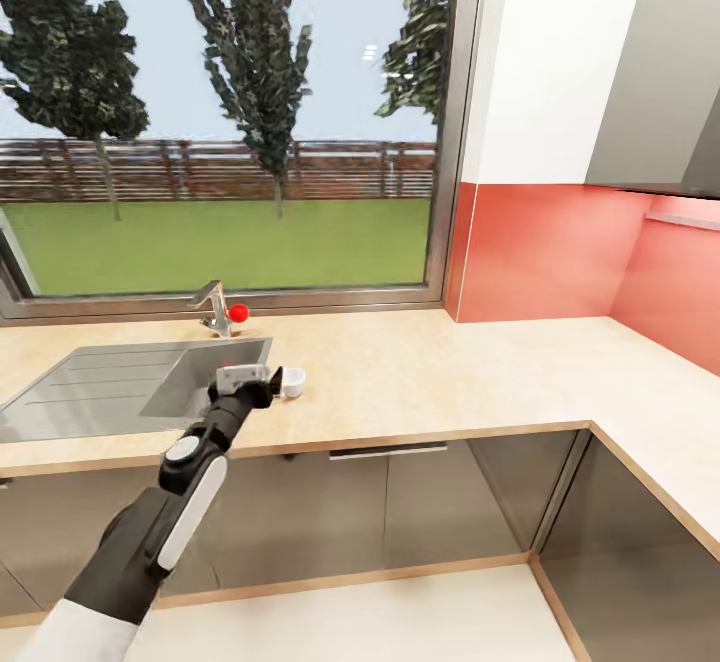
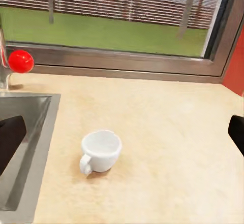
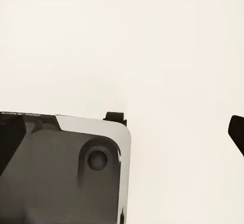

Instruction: Set up a coffee station on the kitchen countertop: keep the coffee maker on the countertop, move the bottle of coffee from the kitchen shelf to the counter next to the coffee maker, place a paper coffee filter on top of the coffee maker, put the saucer next to the coffee maker with the coffee cup on the saucer, and place the electric kettle next to the coffee maker.

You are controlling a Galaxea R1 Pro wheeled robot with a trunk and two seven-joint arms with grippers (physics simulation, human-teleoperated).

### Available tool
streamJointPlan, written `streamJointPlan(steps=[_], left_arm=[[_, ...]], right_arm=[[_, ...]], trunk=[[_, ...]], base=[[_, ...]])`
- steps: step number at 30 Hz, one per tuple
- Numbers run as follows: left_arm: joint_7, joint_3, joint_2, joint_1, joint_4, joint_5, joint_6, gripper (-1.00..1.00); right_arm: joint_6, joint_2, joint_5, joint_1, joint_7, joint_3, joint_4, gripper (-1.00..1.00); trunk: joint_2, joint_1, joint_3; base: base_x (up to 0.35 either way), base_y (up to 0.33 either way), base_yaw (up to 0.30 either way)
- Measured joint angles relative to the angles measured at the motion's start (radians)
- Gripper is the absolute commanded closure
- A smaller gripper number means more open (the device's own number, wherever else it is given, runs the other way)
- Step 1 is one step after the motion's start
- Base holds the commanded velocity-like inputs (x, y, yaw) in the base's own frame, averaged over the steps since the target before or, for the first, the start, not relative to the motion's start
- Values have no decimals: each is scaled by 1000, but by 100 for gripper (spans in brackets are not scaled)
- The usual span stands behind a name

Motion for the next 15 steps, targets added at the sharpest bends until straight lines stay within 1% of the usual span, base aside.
streamJointPlan(steps=[2, 3, 6, 7, 9, 10, 12, 13, 15], left_arm=[[-5, 22, 1, -71, 3, 2, 129, -100], [-7, 28, 1, -88, 4, 3, 161, -100], [-10, 49, 3, -172, 12, 4, 323, -100], [-11, 50, 3, -184, 14, 4, 348, -100], [-12, 53, 5, -223, 24, 4, 437, -100], [-12, 54, 5, -230, 27, 4, 459, -100], [-13, 54, 5, -248, 39, 4, 531, -100], [-14, 54, 5, -251, 41, 4, 548, -100], [-16, 51, 4, -258, 54, 5, 617, -100]], right_arm=[[1, 0, 1, 0, 0, 0, 1, -100], [1, 0, 1, 0, 0, 0, 2, -100], [2, 0, 2, 0, 1, 1, 4, -100], [2, 0, 2, 0, 1, 1, 4, -100], [2, 0, 3, 0, 1, 1, 5, -100], [2, -1, 3, 0, 1, 1, 6, -100], [2, -1, 3, 0, 1, 0, 7, -100], [2, -1, 3, 0, 1, 0, 8, -100], [3, -1, 4, 0, 2, 1, 9, -100]], trunk=[[0, 0, 0], [0, 0, 0], [0, 0, 0], [0, 0, 0], [0, 0, 0], [0, 0, 0], [0, 0, 0], [0, 0, 0], [0, 0, 0]], base=[[0, 0, 0], [0, 0, 0], [0, 0, 0], [0, 0, 0], [0, 0, 0], [0, 0, 0], [0, 0, 0], [0, 0, 0], [0, 0, 0]])
